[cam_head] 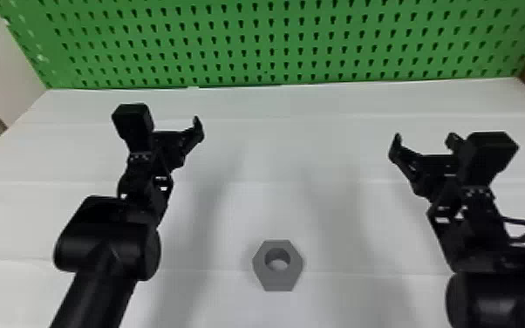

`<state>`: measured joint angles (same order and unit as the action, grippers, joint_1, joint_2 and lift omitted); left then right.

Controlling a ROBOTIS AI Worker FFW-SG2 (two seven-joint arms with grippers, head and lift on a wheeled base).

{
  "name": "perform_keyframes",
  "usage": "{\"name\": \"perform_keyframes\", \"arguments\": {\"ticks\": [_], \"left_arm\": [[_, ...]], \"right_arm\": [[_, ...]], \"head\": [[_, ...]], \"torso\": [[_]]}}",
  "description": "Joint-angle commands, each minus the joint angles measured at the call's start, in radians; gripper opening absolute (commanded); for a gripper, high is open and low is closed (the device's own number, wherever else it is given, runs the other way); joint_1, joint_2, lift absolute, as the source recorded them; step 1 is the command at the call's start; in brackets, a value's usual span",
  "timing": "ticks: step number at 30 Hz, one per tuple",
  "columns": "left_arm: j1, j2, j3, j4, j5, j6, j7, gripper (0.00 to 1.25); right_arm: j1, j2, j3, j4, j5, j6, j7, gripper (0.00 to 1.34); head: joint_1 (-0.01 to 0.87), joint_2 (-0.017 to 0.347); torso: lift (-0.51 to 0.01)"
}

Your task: Pick up the hex nut

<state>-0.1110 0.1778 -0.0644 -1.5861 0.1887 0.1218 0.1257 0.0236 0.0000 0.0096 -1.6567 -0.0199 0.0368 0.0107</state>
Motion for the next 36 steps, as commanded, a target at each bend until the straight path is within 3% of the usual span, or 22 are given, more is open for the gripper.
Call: {"name": "perform_keyframes", "arguments": {"ticks": [1,36], "left_arm": [[0.007,0.000,0.000,0.000,0.002,-0.010,0.000,1.17],[0.020,0.000,-0.026,-0.002,0.006,-0.021,0.000,1.17]], "right_arm": [[-0.001,0.001,-0.005,0.000,0.001,0.000,0.000,1.08],[-0.005,0.001,-0.013,0.000,0.008,0.006,0.000,1.08]], "head": [[0.785,0.149],[0.785,0.149]], "torso": [[-0.083],[-0.083]]}}
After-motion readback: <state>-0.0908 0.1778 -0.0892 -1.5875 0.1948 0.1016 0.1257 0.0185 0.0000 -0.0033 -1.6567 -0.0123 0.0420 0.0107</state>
